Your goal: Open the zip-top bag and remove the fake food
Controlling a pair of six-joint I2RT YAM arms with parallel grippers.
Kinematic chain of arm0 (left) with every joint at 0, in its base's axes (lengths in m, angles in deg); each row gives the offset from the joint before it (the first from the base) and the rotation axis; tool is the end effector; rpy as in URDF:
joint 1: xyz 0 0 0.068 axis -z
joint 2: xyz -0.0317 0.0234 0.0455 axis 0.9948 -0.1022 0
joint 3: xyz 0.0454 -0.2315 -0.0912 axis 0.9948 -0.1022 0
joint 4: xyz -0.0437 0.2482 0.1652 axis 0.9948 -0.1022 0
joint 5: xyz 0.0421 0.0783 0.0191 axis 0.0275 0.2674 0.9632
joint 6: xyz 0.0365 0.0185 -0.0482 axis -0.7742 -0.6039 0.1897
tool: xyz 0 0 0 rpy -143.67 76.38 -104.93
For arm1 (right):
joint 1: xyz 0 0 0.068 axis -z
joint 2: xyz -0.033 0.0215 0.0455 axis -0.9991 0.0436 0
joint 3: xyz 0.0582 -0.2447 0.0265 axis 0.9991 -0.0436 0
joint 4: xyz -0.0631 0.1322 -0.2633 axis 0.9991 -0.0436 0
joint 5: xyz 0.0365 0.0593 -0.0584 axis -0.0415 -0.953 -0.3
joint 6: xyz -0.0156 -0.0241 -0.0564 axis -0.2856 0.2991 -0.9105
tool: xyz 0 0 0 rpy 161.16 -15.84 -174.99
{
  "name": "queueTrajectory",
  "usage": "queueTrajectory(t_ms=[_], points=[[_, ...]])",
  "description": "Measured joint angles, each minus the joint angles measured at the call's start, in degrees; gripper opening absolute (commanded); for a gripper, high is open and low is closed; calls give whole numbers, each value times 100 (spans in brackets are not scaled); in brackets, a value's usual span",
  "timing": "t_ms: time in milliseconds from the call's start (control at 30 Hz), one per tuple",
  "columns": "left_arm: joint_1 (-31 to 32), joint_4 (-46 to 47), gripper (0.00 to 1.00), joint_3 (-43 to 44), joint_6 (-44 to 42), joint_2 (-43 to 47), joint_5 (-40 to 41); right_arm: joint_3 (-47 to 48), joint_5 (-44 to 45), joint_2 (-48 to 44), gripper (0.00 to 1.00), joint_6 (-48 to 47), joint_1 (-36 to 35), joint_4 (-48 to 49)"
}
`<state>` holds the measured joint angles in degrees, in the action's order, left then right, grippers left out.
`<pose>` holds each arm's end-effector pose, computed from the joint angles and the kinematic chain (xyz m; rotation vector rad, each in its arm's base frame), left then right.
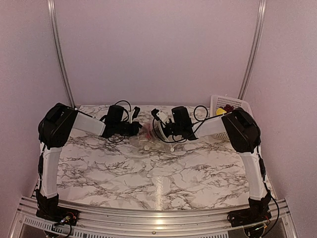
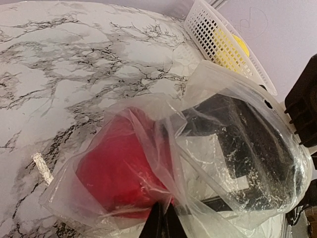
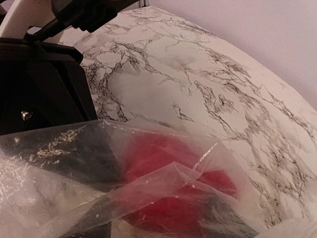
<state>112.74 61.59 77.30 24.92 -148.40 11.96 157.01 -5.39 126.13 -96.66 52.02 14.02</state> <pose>0.4290 -0.2642 0.0849 0.5151 2.0561 -1.1255 0.4251 0.3261 0.0786 -1.0138 1.8213 0.6936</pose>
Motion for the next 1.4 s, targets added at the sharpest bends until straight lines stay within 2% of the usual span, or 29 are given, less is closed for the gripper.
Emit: queueTrajectory(t_ms=[233, 367, 467, 633, 733, 967, 1133, 1300, 1400], points=[[-109, 177, 1, -737, -55, 372, -24, -782, -107, -492, 57, 33, -66, 160], [-302, 352, 18, -1082, 90, 619, -4, -1386, -264, -761, 56, 162, -127, 162], [-509, 428, 37, -1113, 243, 645, 55, -1718, -396, -780, 56, 223, -173, 81], [-671, 442, 51, -962, 341, 643, 157, -1893, -667, -855, 56, 326, -221, 122], [-651, 437, 56, -555, 391, 586, 164, -1926, -807, -920, 56, 332, -289, 98], [-483, 348, 58, 533, 400, 87, 166, -1954, -603, -1137, 58, 323, -339, 79], [-330, 83, 58, 857, 339, -313, 166, -1893, -129, -1167, 58, 306, -282, 85], [-186, -240, 53, 1121, 219, -660, 120, -1484, 157, -986, 65, 267, -225, 33], [-109, -407, 44, 1266, 76, -776, -7, -1427, 221, -960, 70, 229, -216, 7]])
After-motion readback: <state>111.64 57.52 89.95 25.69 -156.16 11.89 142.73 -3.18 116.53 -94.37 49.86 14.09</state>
